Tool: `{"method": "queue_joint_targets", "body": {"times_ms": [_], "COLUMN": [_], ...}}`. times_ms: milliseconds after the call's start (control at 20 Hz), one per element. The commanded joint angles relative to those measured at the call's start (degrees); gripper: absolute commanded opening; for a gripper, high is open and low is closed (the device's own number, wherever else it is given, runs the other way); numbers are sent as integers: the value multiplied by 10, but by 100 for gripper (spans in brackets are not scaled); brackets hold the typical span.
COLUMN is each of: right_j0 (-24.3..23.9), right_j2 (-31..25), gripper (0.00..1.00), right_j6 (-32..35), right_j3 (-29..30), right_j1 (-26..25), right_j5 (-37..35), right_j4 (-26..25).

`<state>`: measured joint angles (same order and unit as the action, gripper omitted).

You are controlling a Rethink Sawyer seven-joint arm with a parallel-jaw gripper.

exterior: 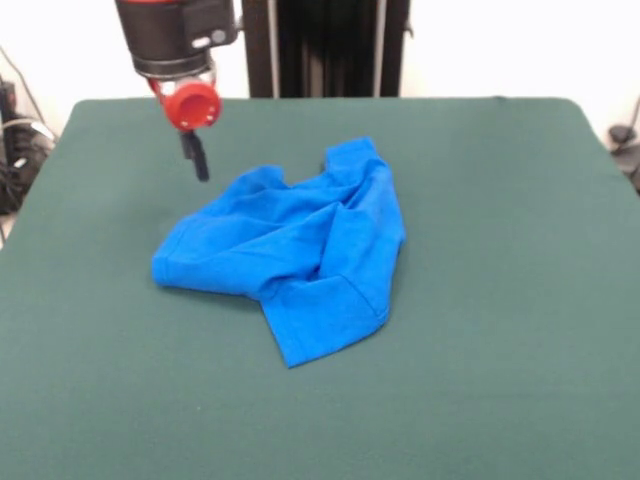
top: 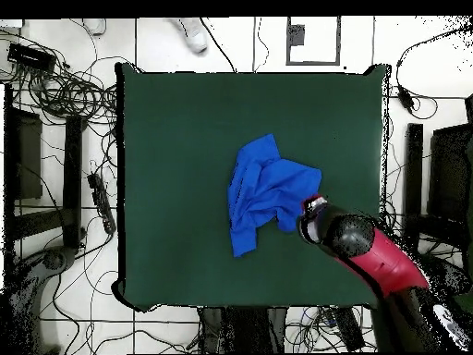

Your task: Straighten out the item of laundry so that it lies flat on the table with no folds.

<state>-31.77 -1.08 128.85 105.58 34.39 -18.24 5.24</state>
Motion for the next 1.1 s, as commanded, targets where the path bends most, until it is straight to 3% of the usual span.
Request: {"method": "queue_joint_targets", "body": {"times_ms": [50,300,450,800,1100], "right_j0": [4,58,72,55,34], "right_j2": [-120,-58,-23,-15,2], "gripper": [100,100,100,100,100], "right_j6": [-73,-6,-19,-10,-9], "right_j3": [-13,-26,-48,-60,-72], "right_j1": [-25,-32,-57,-132,-159], "right_j5": [-62,-74,-66,14,25], "right_j4": [-53,-63,-101,-160,-202]}}
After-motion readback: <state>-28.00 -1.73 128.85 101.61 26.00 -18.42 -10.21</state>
